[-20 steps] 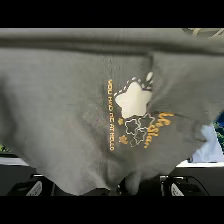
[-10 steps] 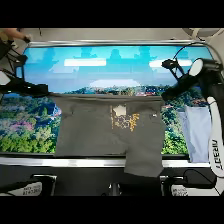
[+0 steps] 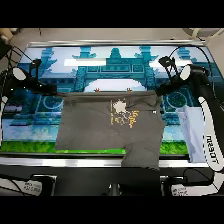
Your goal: Fold the shirts.
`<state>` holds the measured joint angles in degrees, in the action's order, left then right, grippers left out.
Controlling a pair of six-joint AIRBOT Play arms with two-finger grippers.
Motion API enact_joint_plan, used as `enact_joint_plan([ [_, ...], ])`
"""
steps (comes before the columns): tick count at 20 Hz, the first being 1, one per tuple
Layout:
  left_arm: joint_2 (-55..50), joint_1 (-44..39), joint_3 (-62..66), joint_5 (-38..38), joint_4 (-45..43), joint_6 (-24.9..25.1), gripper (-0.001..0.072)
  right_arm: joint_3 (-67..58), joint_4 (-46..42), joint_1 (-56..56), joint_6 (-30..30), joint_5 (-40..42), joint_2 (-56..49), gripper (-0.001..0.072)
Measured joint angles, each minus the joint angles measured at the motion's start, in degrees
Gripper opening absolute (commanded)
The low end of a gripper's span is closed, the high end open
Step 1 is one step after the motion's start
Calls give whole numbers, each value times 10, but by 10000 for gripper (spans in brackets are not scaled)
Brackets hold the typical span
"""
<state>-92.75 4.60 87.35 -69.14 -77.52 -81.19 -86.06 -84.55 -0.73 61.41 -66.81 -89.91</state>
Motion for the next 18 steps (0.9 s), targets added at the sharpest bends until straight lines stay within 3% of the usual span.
enact_joint_plan([
  [3,-1,-3,-43,-70,-1,2,21,62,3,0,-6,-83,11,19],
  [5,-2,-3,-90,-88,2,-2,21,113,19,-1,-8,-84,14,20],
  [6,-2,-3,-112,-92,7,-4,30,131,25,-1,-3,-75,15,59],
  [7,-2,-3,-127,-94,12,-5,186,144,30,-1,6,-63,16,274],
  [8,-2,-3,-137,-96,20,-5,441,150,35,-1,12,-54,17,407],
  [9,-1,-3,-141,-100,26,-7,497,149,39,0,18,-50,18,498],
  [14,33,19,-128,-146,38,-6,497,98,50,52,0,-144,45,486],
  [18,117,54,-233,-153,39,-2,495,202,60,103,-19,-198,122,486],
])
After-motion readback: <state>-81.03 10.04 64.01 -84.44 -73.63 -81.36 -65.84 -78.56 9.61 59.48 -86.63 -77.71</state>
